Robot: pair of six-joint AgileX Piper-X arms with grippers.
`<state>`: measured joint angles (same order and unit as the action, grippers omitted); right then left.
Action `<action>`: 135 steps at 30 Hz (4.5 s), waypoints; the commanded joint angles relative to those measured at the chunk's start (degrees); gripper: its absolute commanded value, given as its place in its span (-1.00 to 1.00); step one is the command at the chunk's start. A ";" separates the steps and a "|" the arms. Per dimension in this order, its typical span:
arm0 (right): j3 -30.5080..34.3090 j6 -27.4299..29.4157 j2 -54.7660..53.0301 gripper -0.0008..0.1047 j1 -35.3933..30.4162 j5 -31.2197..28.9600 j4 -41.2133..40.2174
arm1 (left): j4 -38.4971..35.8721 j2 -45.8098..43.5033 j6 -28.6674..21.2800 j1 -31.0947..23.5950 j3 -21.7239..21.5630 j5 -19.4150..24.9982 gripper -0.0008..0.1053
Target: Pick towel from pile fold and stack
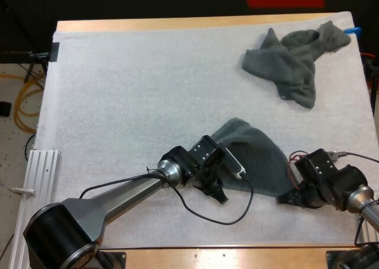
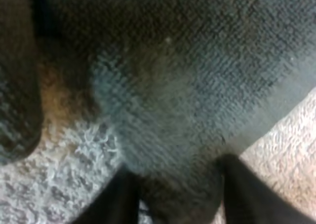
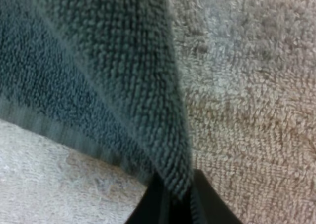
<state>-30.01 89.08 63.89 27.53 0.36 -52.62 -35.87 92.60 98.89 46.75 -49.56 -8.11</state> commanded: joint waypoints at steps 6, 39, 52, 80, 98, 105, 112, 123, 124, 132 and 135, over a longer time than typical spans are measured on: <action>0.15 0.35 -0.28 -0.98 -0.02 -0.37 -0.15 | -0.16 -0.16 0.34 0.19 -0.18 -1.81 -0.98; -39.03 -1.02 -13.76 -0.98 0.14 14.55 -24.87 | -31.78 -41.86 11.41 1.37 -18.82 1.05 -0.98; -34.86 -1.91 -12.98 -0.98 0.14 21.23 -27.32 | -35.77 -42.05 14.40 1.68 -14.84 9.11 -0.98; -26.18 -5.40 29.29 -0.98 -0.02 -0.97 25.21 | 6.44 -5.33 -1.87 -28.96 -3.72 -4.55 -0.98; -29.81 -10.67 32.03 0.16 -14.51 16.84 36.86 | 8.13 -1.91 -4.91 -29.98 -9.68 -5.43 -0.15; -30.16 -6.19 24.49 0.16 -14.72 17.02 35.25 | -1.33 -5.71 -6.02 -29.98 -17.19 -5.43 -0.16; -30.16 -2.04 15.03 0.16 -14.72 16.16 25.22 | -7.24 -16.99 -5.84 -29.98 -17.42 -5.43 -0.16; -30.16 4.98 -2.30 0.16 -14.72 16.15 0.65 | -31.21 -33.22 -1.28 -29.98 -17.03 -5.85 0.30; -30.16 4.98 -2.99 0.16 -14.72 16.15 -0.39 | -32.33 -33.92 -0.99 -29.98 -16.56 -5.85 0.30; -22.67 4.58 -11.89 0.16 -14.72 16.15 -11.00 | -33.30 -47.67 5.54 -29.98 -5.07 -7.66 0.30; -17.92 4.08 -14.26 0.16 -14.72 16.15 -11.58 | -33.29 -52.23 8.32 -29.98 0.23 -7.66 0.30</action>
<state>-48.84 93.27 50.22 12.78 16.42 -63.38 -68.90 41.51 105.60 16.73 -50.38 -15.30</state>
